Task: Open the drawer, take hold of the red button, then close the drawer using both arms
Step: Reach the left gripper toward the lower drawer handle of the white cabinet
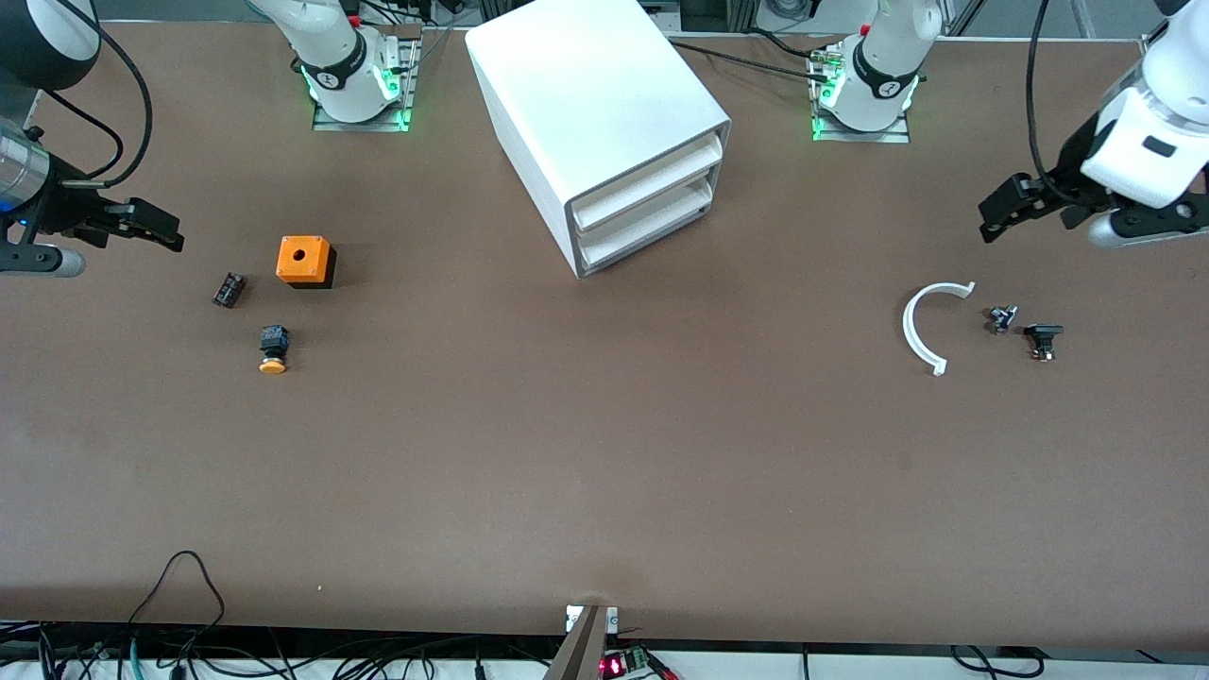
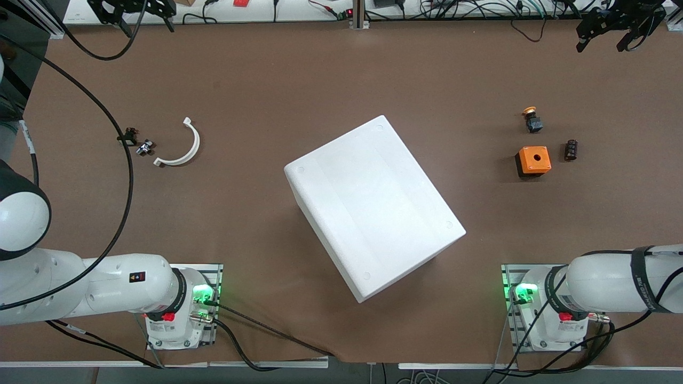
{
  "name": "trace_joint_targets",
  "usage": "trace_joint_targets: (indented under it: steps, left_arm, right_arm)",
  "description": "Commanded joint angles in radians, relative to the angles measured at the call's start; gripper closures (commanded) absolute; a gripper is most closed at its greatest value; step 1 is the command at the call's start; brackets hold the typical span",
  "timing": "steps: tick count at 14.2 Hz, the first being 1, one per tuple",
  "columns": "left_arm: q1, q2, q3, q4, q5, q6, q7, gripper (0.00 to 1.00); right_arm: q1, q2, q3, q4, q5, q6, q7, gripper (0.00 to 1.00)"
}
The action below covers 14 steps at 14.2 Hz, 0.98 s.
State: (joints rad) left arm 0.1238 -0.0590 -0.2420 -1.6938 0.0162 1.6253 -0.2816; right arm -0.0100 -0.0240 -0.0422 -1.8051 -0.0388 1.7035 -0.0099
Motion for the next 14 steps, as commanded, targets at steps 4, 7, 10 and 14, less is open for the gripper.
trace_joint_targets:
  steps: [4,7,10,14]
  left_arm:
    - [-0.013,0.14,-0.1,0.014,0.004,-0.012,0.027,0.0]
    - [-0.013,0.258,-0.126,-0.004,-0.079,0.005,0.03,0.0]
    - [-0.009,0.346,-0.126,-0.027,-0.289,0.01,0.03,0.0]
    - [-0.01,0.37,-0.126,-0.183,-0.565,0.129,0.123,0.0]
  right_arm:
    - [-0.012,-0.017,0.005,-0.007,0.0,-0.01,-0.001,0.0]
    - [-0.012,-0.016,0.004,-0.005,0.002,-0.01,0.004,0.0]
    - [-0.012,-0.01,0.004,0.001,0.002,-0.001,0.008,0.0]
    - [-0.013,0.012,0.004,0.023,0.003,0.001,0.016,0.0]
